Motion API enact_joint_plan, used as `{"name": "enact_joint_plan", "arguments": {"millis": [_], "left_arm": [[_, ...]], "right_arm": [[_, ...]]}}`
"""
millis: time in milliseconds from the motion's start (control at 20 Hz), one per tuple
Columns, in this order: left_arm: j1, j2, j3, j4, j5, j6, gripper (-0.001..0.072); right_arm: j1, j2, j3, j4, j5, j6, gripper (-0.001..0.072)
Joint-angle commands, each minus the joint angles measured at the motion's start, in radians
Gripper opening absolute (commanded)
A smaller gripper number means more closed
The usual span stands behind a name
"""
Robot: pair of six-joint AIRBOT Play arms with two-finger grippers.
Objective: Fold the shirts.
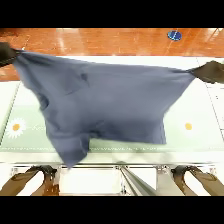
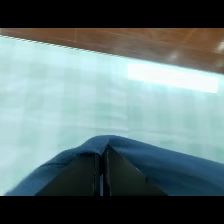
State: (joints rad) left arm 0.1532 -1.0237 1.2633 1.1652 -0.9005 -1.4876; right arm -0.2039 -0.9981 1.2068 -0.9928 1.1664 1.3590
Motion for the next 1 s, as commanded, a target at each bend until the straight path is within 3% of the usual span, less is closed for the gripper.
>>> {"name": "enact_joint_plan", "arguments": {"millis": [0,350,750,950], "left_arm": [[-0.024,-0.27,0.069,-0.111,0.181,-0.033,0.0018],[-0.071,-0.684,0.346,-0.172,0.146,-0.034,0.0018],[-0.069,-0.769,0.37,-0.155,0.121,0.003,0.0018],[-0.042,-0.784,0.369,-0.09,-0.065,0.109,0.0018]], "right_arm": [[0.0,-0.285,0.051,0.074,-0.155,-0.071,0.0023],[0.0,-0.732,0.393,0.105,-0.13,-0.016,0.0023],[0.0,-0.815,0.46,0.093,-0.115,0.001,0.0023],[0.008,-0.819,0.459,0.004,0.036,-0.013,0.0023]]}}
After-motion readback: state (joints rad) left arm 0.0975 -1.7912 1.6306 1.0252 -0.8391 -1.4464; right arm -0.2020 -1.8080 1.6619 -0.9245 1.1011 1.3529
